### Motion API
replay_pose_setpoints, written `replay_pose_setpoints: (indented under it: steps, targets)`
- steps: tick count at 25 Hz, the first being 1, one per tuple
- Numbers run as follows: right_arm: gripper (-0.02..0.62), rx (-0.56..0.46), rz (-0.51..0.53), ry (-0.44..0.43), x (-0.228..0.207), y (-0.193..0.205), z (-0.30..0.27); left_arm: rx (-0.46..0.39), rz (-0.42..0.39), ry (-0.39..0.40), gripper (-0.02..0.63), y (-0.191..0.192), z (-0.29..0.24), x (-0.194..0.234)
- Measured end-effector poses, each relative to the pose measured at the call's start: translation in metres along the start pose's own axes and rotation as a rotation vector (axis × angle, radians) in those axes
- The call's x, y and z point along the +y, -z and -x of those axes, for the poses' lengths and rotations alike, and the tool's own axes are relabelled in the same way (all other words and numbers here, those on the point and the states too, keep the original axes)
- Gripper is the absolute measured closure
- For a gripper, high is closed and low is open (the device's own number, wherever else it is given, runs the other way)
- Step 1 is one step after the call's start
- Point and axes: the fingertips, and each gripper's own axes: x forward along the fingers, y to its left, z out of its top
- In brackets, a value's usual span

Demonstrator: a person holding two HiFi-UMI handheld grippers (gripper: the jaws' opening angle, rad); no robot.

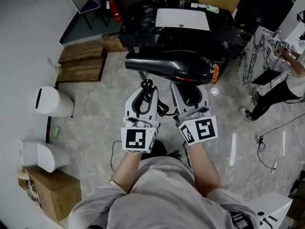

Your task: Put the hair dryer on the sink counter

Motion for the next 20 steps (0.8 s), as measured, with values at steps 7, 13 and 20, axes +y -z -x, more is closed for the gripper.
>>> replay_pose_setpoints:
  steps: [7, 13, 20]
  targets:
    - [0.410, 0.026, 0.001, -0.037, 0.024, 0.015, -0.026, 0.010, 0.024, -0.038, 0.503, 0.010, 0.008, 0.036]
    - [0.410, 0.035, 0.006, -0.052, 0.031, 0.024, -0.061, 0.010, 0.045, -0.056, 0.503, 0.016, -0.002, 0.073]
    - [0.410, 0.038, 0.020, -0.048, 0.042, 0.035, -0.116, 0.001, 0.053, -0.040, 0.503, 0.019, -0.027, 0.125]
